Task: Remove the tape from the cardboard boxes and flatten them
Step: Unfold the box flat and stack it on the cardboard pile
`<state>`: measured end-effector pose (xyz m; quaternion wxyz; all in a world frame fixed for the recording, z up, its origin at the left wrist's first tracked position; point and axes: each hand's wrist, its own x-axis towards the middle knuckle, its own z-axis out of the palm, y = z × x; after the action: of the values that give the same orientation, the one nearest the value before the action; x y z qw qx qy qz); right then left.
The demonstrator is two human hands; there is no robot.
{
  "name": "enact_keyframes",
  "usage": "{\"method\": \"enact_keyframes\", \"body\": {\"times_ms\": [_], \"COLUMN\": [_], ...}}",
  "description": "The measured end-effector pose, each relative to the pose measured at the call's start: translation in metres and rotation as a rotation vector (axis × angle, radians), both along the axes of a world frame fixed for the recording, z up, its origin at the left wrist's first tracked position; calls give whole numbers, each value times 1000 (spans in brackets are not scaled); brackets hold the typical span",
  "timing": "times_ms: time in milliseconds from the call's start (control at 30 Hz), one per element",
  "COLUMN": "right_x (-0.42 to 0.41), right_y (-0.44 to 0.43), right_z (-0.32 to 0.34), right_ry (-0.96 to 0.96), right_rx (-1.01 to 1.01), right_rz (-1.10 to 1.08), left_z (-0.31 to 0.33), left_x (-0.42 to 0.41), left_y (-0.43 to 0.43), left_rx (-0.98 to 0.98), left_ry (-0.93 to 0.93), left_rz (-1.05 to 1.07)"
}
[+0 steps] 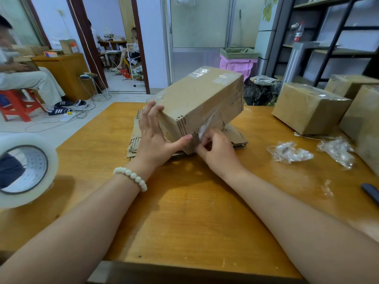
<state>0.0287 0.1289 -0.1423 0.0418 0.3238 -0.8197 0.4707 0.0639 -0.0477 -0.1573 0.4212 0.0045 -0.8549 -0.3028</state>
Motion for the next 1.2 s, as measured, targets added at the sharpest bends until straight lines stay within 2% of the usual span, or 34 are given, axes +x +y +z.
{"method": "enact_keyframes", "body": {"times_ms": [100,200,267,367,500,600,700,833,1067,1200], "right_x": [1,-5,-7,-8,-10,-9,-3,-3,-1,2], "right_y": [4,3,2,0,0,0,1,0,6,6], "right_z": [-1,-4,-4,-4,-6,-2,6,9,15,12], "right_ry": [-80,-184,-223,-169,-42,-12,-50,-27,57,96], "right_rx": [-4,-98,-66,39,61,-27,-147,-185,-263,-273], "right_rz": [116,50,4,32,41,109,139,150,132,108], "left_z": [-1,-1,-1,-1,-1,0,2,3,14,18], "left_x": [0,-1,-1,-1,-1,1,1,-1,5,10], "left_y": [-2,-1,0,0,0,4,5,-2,7,10], "left_rx": [22,12,12,13,62,132,305,523,637,632], "left_ry": [33,31,23,-3,-29,-20,-77,-172,-149,-165], "left_rz": [-26,-35,-38,-58,-96,-123,-150,-204,-269,-285]}}
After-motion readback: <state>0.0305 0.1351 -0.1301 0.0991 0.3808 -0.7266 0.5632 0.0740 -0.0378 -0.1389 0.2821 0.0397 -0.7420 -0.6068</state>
